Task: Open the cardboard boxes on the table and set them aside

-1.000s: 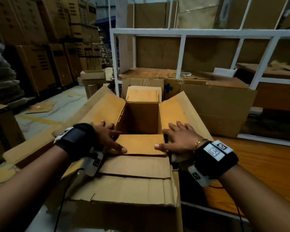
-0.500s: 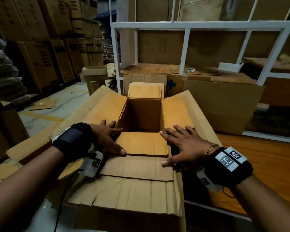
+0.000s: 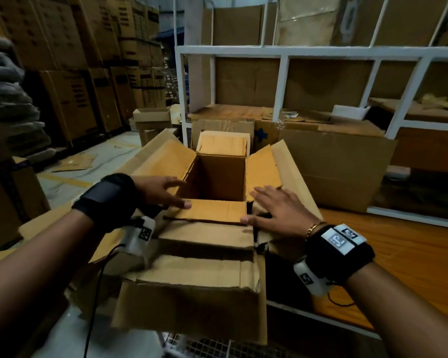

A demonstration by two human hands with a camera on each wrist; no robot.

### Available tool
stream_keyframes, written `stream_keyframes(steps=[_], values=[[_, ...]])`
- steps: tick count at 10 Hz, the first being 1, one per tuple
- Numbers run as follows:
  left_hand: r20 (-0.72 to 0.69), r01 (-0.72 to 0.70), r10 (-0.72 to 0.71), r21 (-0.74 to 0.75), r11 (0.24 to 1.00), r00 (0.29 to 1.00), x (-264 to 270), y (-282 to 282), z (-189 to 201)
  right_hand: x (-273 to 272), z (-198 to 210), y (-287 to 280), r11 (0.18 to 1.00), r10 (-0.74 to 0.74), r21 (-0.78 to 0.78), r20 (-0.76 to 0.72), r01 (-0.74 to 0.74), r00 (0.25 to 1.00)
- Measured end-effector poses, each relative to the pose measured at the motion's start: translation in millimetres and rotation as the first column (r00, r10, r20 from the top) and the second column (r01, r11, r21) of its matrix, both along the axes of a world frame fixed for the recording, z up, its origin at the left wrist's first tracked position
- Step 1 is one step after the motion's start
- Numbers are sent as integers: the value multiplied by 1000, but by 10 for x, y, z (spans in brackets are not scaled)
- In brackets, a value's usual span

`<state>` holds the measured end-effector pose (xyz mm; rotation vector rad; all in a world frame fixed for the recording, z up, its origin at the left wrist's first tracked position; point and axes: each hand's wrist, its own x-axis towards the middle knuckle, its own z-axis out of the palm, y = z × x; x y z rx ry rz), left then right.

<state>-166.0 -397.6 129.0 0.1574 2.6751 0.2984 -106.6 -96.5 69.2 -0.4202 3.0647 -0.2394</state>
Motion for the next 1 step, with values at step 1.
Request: stream_keyframes(steps=[1], values=[[-260, 17, 22, 145, 989, 965, 191, 61, 220, 75, 200, 233, 998, -29, -65, -82, 24, 996]])
